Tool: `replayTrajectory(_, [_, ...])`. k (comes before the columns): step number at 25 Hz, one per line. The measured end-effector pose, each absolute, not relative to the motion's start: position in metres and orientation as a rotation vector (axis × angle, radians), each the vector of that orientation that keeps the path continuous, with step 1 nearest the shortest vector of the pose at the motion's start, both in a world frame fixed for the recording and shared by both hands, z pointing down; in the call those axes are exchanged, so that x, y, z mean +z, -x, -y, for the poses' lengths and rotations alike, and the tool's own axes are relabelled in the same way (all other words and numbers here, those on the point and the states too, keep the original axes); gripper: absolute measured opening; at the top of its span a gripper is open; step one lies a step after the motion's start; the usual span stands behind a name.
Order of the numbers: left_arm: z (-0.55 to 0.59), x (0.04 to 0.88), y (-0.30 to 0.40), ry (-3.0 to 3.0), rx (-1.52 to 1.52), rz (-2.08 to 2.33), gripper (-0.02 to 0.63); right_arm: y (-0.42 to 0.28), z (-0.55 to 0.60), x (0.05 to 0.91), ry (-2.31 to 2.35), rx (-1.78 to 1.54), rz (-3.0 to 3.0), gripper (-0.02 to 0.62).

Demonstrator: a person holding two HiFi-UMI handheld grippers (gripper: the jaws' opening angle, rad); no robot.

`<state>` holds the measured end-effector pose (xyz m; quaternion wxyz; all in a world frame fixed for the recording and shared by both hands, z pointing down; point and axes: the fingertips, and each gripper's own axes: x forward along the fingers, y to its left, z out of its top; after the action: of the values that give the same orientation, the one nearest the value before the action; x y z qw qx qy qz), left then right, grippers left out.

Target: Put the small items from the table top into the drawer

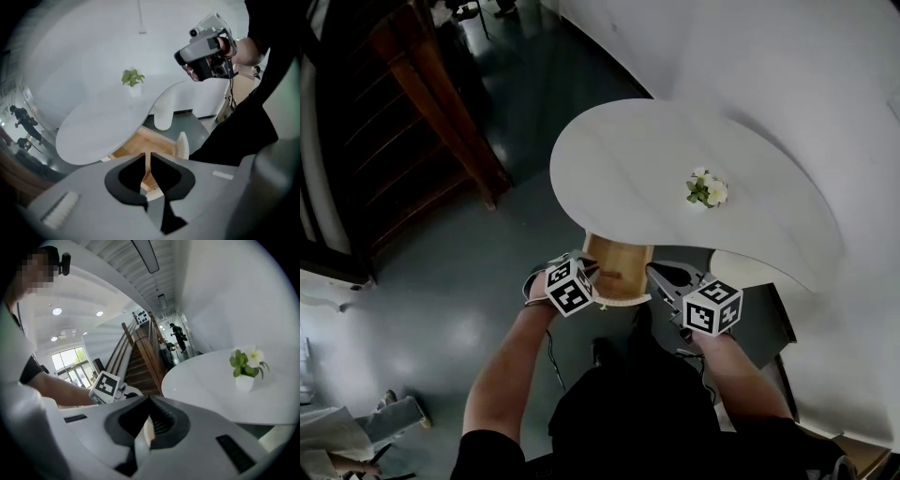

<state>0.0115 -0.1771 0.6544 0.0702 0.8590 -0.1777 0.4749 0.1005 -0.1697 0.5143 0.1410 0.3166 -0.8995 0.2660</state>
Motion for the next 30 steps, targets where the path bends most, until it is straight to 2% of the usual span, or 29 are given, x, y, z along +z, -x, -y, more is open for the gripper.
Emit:
replayTrajectory(6, [0.182,0.567,-0.003,-2.630,1.013,0.783,0.044,-0.097,0.170,0.467,-0.950,0.604,2.636,0.011])
replayTrajectory(14, [0.162,0.491,0.011,-2.610,0.744,1.101,0.020,-0.078,0.141,0.425,-0.773,0.599,2.778,0.011])
replayTrajectory(30, [0.107,0.432,-0.063,-2.492,0.433,1.371,0.011,-0.191,0.097,0.399,-0.785,0.490,2.858,0.011])
